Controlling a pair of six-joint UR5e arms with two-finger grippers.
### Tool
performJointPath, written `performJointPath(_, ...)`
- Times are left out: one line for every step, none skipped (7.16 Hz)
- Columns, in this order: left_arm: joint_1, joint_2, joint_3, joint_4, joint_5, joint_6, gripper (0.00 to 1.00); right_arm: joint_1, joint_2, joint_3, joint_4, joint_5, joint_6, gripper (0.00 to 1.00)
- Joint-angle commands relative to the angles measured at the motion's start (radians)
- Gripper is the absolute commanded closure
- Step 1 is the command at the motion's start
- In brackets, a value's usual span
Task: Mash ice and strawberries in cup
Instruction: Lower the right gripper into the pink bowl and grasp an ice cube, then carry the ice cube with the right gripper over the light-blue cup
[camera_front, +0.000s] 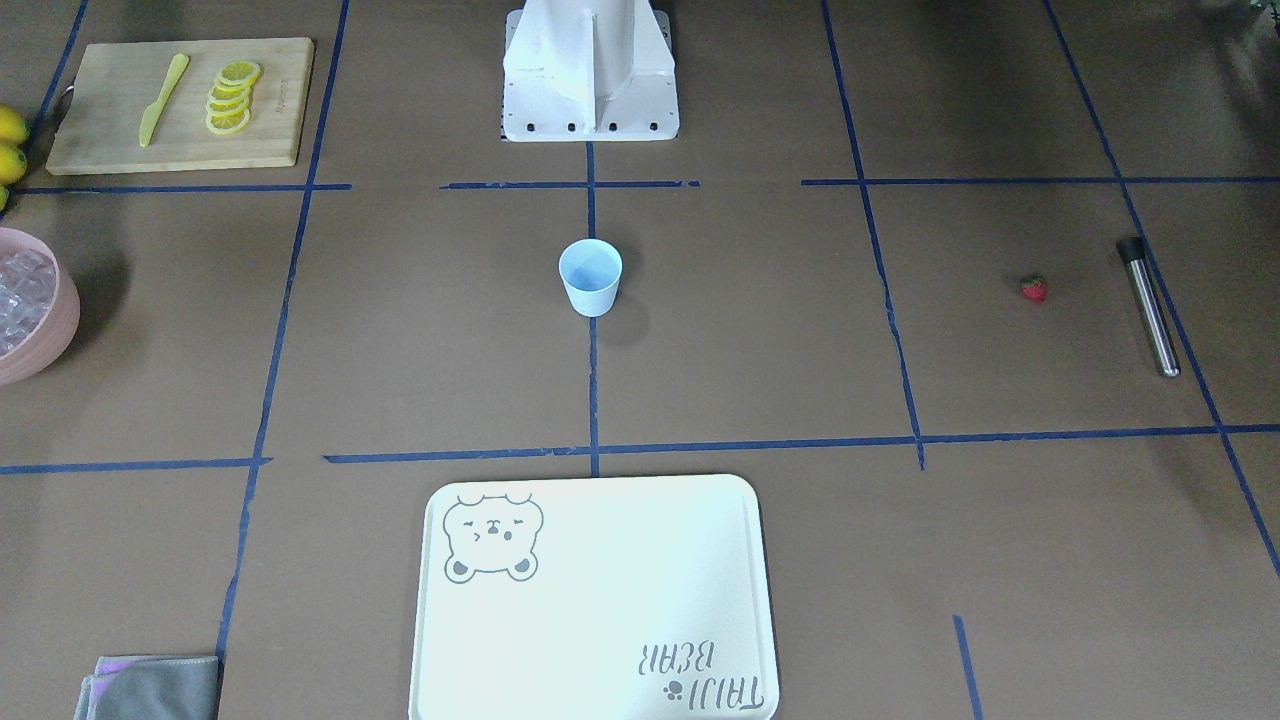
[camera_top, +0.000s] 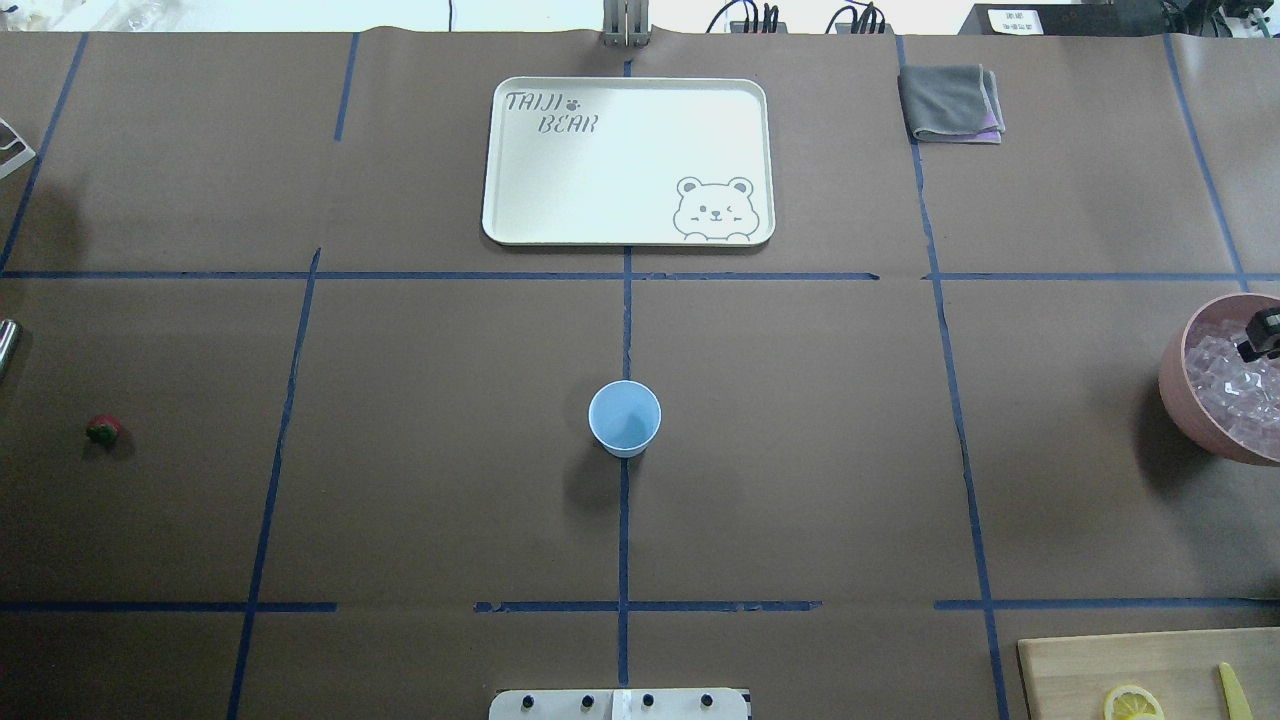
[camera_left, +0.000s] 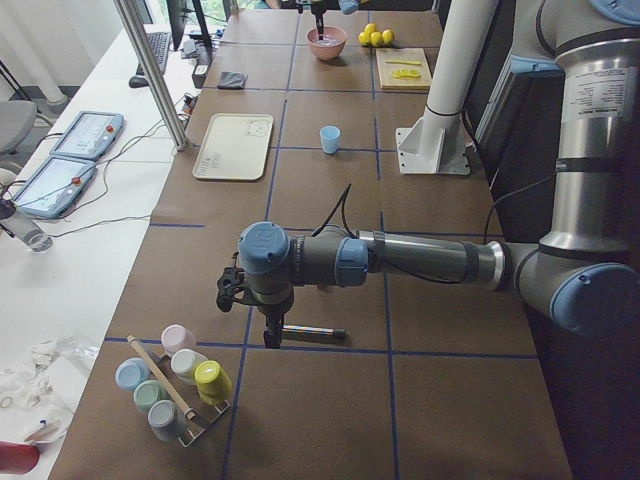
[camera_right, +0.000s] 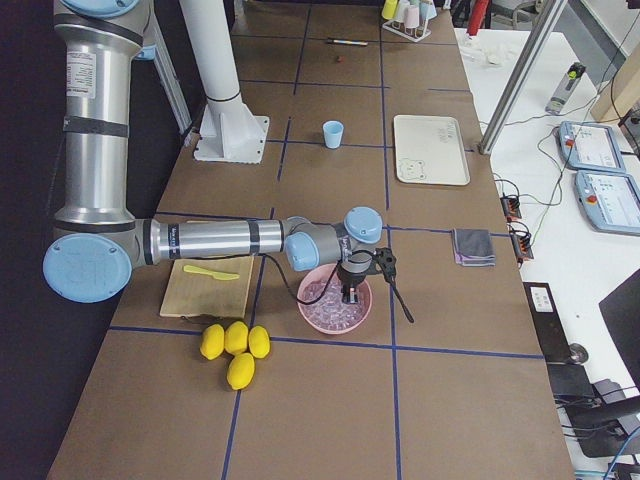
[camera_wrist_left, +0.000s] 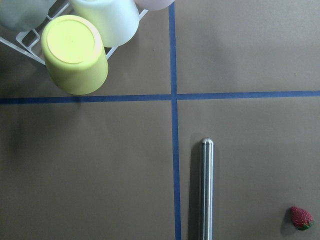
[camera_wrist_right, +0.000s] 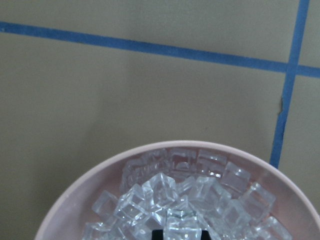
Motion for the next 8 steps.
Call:
performJointPath(0.0, 0.0, -0.001, 0.0, 0.0, -0.001, 0.0, 0.086, 0.002, 0.096, -0.013, 0.007, -0.002, 1.0)
performJointPath(0.0, 0.0, -0.001, 0.0, 0.0, -0.001, 0.0, 0.089, 0.023, 0.141, -0.014, 0.013, 0.013, 1.0)
performJointPath(0.0, 0.0, -0.001, 0.0, 0.0, -0.001, 0.0, 0.085, 0.114, 0.15, -0.074, 0.03, 0.039, 1.0)
performJointPath(0.0, 0.0, -0.001, 0.0, 0.0, -0.001, 0.0, 0.03, 0.206, 0.158, -0.146, 0.066, 0.061, 1.0)
performJointPath(0.0, 0.001, -0.001, 0.002, 0.0, -0.001, 0.0, -0.063, 0.306, 0.165, -0.171, 0.06, 0.242, 1.0)
performJointPath(0.0, 0.001, -0.001, 0.002, 0.0, -0.001, 0.0, -0.152, 0.378, 0.169, -0.172, 0.039, 0.386, 1.0)
performJointPath(0.0, 0.001, 0.001, 0.002, 0.0, -0.001, 0.0, -0.261, 0.438, 0.178, -0.175, -0.026, 0.503, 1.0)
performJointPath(0.0, 0.001, 0.001, 0.002, 0.0, -0.001, 0.0, -0.394, 0.497, 0.175, -0.178, -0.115, 0.624, 1.0)
